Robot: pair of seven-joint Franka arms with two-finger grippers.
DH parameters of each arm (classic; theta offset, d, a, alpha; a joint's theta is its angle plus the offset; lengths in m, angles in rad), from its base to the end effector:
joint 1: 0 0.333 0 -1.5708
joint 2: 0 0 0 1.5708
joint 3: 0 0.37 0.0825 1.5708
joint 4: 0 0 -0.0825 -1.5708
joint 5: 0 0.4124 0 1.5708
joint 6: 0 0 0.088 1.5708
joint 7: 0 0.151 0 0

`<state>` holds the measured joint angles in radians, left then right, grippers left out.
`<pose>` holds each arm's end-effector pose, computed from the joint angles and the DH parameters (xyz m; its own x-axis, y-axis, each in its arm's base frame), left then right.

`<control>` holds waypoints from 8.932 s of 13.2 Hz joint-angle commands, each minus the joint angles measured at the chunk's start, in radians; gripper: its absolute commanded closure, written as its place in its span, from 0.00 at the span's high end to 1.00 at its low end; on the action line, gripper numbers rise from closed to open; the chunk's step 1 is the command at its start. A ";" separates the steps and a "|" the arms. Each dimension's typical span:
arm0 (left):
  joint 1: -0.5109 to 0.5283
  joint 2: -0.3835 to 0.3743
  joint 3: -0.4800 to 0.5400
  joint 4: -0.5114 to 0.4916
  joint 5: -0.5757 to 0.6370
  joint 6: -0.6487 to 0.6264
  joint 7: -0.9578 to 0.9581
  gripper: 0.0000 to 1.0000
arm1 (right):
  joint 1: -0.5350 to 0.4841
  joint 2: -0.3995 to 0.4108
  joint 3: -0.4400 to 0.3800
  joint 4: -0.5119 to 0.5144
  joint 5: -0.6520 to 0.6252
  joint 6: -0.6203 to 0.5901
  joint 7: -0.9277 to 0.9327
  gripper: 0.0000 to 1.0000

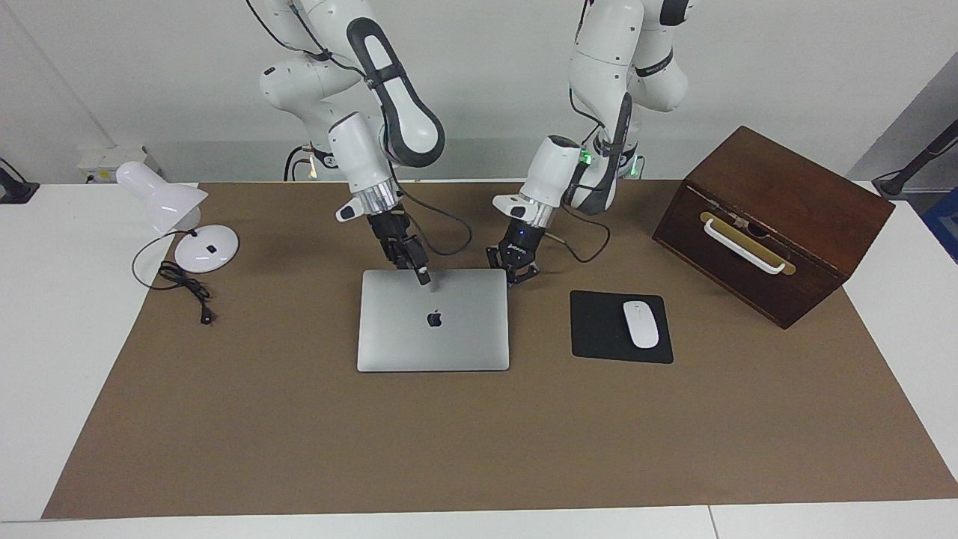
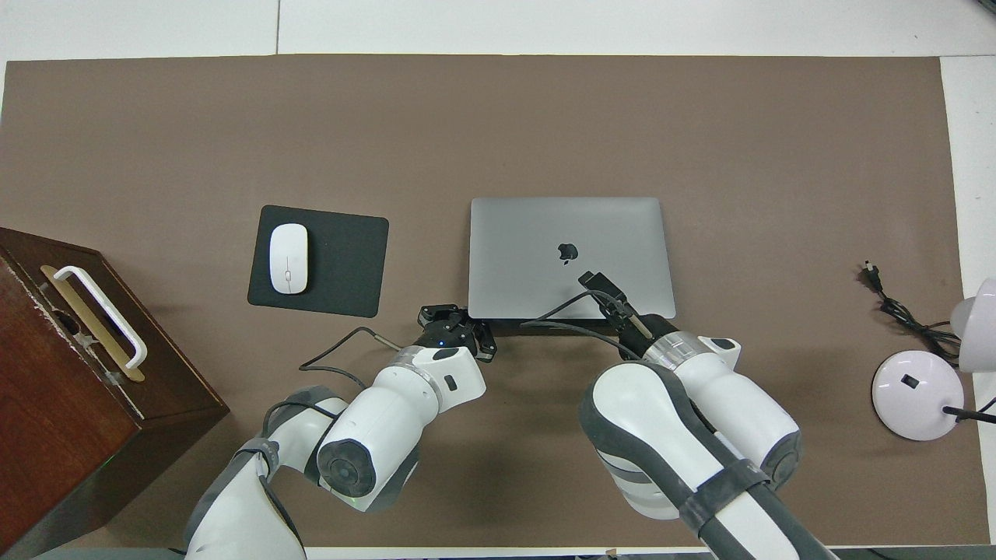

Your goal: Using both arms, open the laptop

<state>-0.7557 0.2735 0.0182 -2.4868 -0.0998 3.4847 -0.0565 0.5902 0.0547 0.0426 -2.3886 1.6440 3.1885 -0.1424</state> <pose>0.4344 -0.3767 0.2600 0.6446 -0.3882 0.6586 -0.5658 -0.8216 0.0695 0.4753 0.2311 0.3181 0.6081 -0.7901 0.0777 -0.5797 -0.5088 -0.6365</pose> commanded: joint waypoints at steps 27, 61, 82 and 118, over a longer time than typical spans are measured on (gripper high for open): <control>-0.019 0.042 0.017 0.022 -0.012 0.020 0.006 0.00 | -0.075 0.051 0.006 0.331 0.037 -0.010 -0.049 1.00; -0.011 0.047 0.012 0.043 -0.023 0.019 -0.038 0.00 | -0.351 0.255 0.003 0.768 -0.259 -0.332 0.094 1.00; 0.160 -0.309 0.026 0.236 -0.020 -0.872 -0.039 0.00 | -0.708 0.315 -0.004 1.333 -1.378 -1.468 0.346 1.00; 0.756 -0.381 0.026 0.879 0.051 -1.888 0.178 1.00 | -0.530 -0.138 -0.102 0.819 -1.630 -1.647 0.263 1.00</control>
<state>-0.0087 -0.1621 0.0546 -1.6918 -0.0663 1.6582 0.1578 0.0482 -0.0788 -0.0515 -1.5715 0.0310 1.5523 0.1031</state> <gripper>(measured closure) 0.000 0.000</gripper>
